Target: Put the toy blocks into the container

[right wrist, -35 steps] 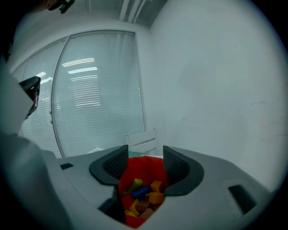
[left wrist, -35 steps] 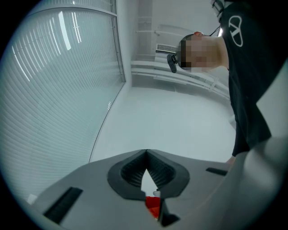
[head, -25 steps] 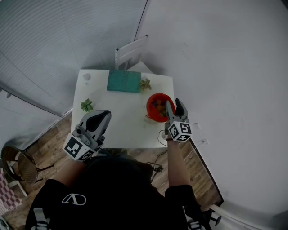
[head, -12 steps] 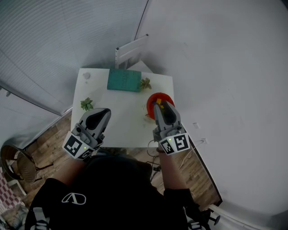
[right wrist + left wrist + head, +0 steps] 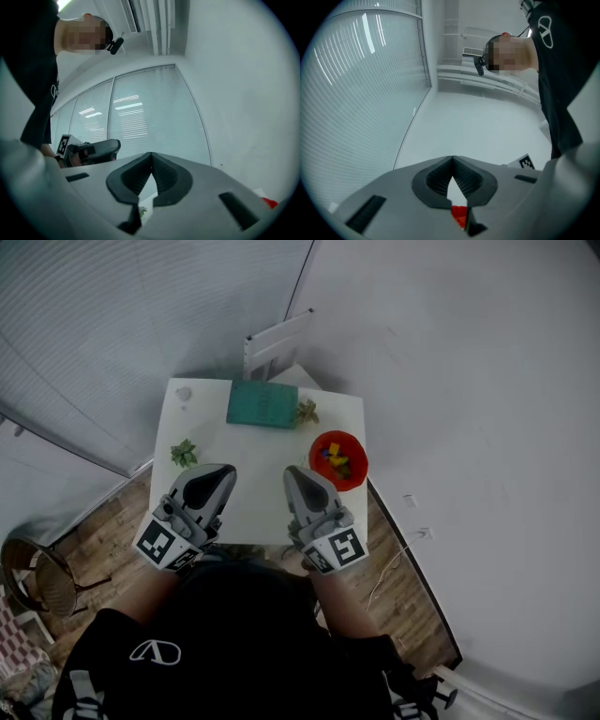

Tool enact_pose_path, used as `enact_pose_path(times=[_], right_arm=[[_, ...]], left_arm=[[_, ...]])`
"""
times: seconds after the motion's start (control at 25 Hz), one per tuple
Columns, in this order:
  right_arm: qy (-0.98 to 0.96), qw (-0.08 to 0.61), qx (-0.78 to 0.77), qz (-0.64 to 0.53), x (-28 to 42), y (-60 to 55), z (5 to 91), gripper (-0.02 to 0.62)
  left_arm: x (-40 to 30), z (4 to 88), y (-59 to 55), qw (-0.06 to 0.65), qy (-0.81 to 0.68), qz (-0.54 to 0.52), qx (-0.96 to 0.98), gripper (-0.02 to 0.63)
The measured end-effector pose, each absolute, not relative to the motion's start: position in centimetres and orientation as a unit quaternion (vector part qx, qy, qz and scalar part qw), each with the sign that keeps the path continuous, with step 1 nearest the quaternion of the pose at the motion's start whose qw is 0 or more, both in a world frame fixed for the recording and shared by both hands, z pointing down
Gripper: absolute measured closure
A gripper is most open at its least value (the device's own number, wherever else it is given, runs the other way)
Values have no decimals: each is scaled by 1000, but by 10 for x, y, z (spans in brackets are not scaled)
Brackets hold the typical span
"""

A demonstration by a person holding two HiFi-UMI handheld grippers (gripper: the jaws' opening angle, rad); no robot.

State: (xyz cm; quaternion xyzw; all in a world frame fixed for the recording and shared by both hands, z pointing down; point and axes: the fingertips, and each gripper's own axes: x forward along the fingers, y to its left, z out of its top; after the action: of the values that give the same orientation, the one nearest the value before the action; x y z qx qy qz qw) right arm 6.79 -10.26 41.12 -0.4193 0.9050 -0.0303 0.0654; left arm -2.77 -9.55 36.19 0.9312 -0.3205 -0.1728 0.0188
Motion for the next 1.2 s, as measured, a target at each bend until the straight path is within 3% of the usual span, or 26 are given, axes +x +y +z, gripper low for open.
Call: enact_pose_path(times=[1.2], right_arm=[[908, 32, -416, -32, 50, -87, 431, 592]], left_arm=[[-18, 364, -85, 20, -306, -166, 937, 601]])
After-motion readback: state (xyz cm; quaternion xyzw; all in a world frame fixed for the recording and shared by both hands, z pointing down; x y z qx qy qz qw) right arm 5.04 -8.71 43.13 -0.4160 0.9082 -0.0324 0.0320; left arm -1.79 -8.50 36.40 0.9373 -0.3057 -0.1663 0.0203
